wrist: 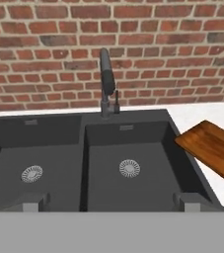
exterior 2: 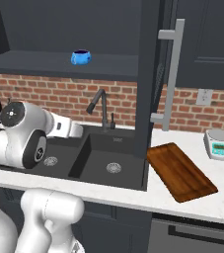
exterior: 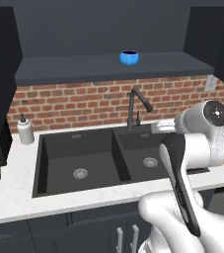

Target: Pick the kettle from the counter and place it on the tray. Then pick the mug from the cabinet and place it on the tray. Then close the cabinet doors.

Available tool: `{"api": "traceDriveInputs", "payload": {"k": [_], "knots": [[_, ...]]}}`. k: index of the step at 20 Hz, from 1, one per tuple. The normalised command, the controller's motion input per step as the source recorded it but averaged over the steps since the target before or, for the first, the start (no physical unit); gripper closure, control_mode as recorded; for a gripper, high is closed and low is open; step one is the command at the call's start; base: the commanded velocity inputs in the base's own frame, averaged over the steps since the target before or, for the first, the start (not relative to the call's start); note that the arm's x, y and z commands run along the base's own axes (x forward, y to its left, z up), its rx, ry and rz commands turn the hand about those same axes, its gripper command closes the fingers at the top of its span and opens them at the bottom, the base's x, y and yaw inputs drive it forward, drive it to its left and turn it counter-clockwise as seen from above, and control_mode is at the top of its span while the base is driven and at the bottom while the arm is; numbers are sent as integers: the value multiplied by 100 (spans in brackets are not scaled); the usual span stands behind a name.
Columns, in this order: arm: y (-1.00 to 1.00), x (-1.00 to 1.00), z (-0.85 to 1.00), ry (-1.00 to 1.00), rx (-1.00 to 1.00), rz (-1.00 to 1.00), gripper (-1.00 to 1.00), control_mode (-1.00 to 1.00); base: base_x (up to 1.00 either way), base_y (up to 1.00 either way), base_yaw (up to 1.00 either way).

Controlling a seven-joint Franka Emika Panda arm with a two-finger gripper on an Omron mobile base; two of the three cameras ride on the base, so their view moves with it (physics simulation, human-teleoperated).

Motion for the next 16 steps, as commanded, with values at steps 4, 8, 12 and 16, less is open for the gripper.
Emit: {"api": "traceDriveInputs", "payload": {"k": [4,8,12,16], "knots": [[-3,-29,0,-6,0,-2,-100,-100,0,0,0],[-1,-33,0,-5,1,0,-100,-100,0,0,0],[0,-34,0,-15,2,0,-100,-100,0,0,0],[0,-30,0,-18,0,0,-100,-100,0,0,0]]}}
